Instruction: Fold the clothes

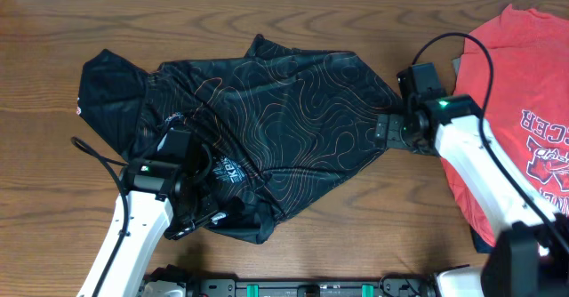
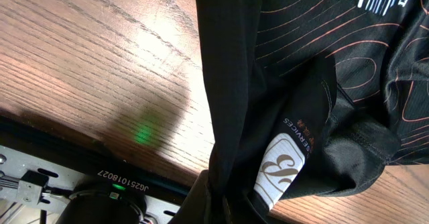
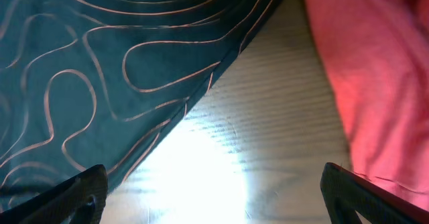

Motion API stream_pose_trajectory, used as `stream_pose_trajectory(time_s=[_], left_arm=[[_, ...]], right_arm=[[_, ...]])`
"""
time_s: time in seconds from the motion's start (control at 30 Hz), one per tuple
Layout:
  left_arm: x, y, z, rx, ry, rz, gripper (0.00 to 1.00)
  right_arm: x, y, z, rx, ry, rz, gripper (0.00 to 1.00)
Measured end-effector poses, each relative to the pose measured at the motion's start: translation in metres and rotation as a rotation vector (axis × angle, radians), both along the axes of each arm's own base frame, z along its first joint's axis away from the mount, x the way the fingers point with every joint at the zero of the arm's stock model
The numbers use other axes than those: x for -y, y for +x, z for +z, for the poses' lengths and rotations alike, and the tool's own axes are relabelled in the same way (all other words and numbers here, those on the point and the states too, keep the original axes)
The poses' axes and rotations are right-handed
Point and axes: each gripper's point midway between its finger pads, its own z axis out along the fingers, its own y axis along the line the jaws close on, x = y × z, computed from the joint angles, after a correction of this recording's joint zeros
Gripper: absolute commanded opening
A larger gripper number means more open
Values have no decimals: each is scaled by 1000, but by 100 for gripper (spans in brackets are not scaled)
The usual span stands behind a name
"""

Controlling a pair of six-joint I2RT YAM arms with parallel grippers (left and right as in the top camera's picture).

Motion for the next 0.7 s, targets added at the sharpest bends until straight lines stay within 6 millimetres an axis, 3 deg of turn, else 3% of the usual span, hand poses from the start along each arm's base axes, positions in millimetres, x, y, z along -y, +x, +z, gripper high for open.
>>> stream_pose_trajectory(time_s=[0.13, 0.27, 0.43, 0.7], left_arm=[[0, 0, 0, 1, 0, 0, 6], [0, 0, 0, 1, 0, 0, 6], [0, 1, 0, 4, -1, 0, 6], [0, 1, 0, 3, -1, 0, 6]], right_arm=[[-2, 7, -24, -37, 8, -57, 96], [-5, 18, -49, -50, 29, -140, 83], [-13, 38, -74, -18, 71, -195, 82], [0, 53, -79, 25, 97, -329, 78]])
